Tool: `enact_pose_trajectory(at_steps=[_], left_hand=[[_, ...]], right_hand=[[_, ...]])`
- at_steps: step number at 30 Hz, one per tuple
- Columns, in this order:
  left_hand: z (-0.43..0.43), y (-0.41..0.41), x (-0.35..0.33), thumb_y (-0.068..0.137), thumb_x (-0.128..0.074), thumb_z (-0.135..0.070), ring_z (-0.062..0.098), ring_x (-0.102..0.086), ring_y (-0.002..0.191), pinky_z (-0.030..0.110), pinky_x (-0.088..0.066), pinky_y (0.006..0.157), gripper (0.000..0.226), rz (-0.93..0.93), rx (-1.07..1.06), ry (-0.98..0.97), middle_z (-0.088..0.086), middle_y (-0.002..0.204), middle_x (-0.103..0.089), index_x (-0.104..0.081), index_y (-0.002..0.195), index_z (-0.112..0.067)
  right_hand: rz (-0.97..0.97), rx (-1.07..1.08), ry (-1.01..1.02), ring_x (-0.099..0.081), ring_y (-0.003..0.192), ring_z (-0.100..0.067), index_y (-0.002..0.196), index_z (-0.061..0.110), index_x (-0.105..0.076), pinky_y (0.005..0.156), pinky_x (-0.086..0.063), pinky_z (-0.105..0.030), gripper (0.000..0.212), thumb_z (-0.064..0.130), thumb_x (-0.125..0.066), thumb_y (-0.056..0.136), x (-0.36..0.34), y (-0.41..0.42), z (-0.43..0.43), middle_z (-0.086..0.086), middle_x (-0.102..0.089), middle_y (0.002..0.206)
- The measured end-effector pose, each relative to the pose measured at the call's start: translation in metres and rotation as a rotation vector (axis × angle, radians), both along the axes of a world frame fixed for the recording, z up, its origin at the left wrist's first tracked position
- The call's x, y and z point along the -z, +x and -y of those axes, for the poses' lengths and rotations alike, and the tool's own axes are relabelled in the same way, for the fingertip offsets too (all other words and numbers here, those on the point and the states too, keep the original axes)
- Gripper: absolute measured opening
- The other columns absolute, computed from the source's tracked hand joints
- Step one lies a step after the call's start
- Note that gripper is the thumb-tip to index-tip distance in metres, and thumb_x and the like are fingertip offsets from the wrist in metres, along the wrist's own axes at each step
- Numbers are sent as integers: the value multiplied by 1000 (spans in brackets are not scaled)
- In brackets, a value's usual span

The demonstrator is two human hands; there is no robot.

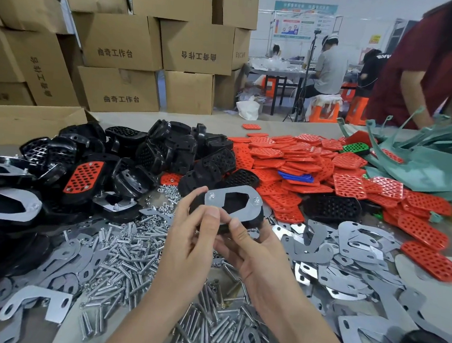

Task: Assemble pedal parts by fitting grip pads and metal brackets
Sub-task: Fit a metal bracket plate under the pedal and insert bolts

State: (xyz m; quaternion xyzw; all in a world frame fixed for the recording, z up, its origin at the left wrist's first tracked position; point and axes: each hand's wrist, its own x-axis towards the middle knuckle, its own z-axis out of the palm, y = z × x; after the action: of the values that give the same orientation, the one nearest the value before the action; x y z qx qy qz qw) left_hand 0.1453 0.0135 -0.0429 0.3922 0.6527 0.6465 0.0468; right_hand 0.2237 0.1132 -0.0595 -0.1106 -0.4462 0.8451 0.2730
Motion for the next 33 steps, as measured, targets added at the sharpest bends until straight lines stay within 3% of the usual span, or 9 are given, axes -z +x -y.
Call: enact_pose_trajectory(at_steps=[2,6,10,15,17,21,25,28,33], left_hand=[[1,0,0,98,-44,-55,-9,-46,132,4,-42,89,31,-19,14,1,-28,143,-42,-71,99,-40],[1,-3,0,95,-60,-50,4,-57,125,16,-50,90,13,100,47,54,-34,133,-51,-59,105,-42],[-1,-8,2,98,-63,-37,10,-50,135,40,-45,106,4,41,19,19,-40,120,-54,-60,95,-35],[2,-8,1,99,-56,-43,-9,-33,141,3,-40,91,10,-38,21,-23,-22,132,-54,-65,95,-38],[3,-6,-2,95,-53,-47,-14,-33,138,-2,-35,90,16,-30,21,-64,-21,140,-47,-67,95,-40],[5,-3,-3,95,-49,-47,-12,-39,136,3,-39,94,21,12,56,-38,-23,146,-43,-69,97,-43],[5,-3,-1,96,-55,-46,10,-56,127,23,-49,95,11,111,88,-14,-11,140,-55,-59,105,-41],[3,-4,-2,97,-57,-41,9,-47,137,27,-46,102,3,92,82,-1,-30,127,-55,-59,96,-38],[2,-4,0,101,-52,-39,2,-36,143,26,-39,107,9,-2,44,-26,-28,131,-51,-60,98,-36]], right_hand=[[-10,-4,-9,-76,102,-26,134,8,-55,85,-61,-29,51,22,-74,89,0,-1,-1,-12,-75,123],[-19,-8,-31,-76,103,-26,132,10,-60,83,-61,-29,48,22,-76,87,-1,-2,0,-13,-75,123],[-25,-14,-41,-77,102,-28,131,7,-56,84,-61,-30,48,19,-76,89,0,-1,0,-15,-75,121],[-28,-11,-29,-76,106,-31,135,7,-54,87,-61,-30,53,19,-77,88,-2,0,-2,-15,-75,121],[-18,-7,-19,-75,106,-32,138,8,-51,86,-61,-30,58,20,-77,87,-2,1,-2,-15,-76,120],[-13,2,-19,-76,105,-32,138,9,-52,86,-61,-30,58,20,-77,87,-2,1,-3,-15,-76,120],[-18,-5,-24,-76,106,-31,136,12,-57,86,-61,-29,53,20,-77,87,-2,1,-3,-15,-75,121],[-16,-5,-40,-76,105,-31,136,11,-56,86,-61,-29,55,20,-78,87,-2,0,-3,-15,-76,120],[-12,-15,-39,-76,104,-31,138,9,-52,85,-61,-29,57,19,-77,87,-3,1,-5,-16,-76,118]])
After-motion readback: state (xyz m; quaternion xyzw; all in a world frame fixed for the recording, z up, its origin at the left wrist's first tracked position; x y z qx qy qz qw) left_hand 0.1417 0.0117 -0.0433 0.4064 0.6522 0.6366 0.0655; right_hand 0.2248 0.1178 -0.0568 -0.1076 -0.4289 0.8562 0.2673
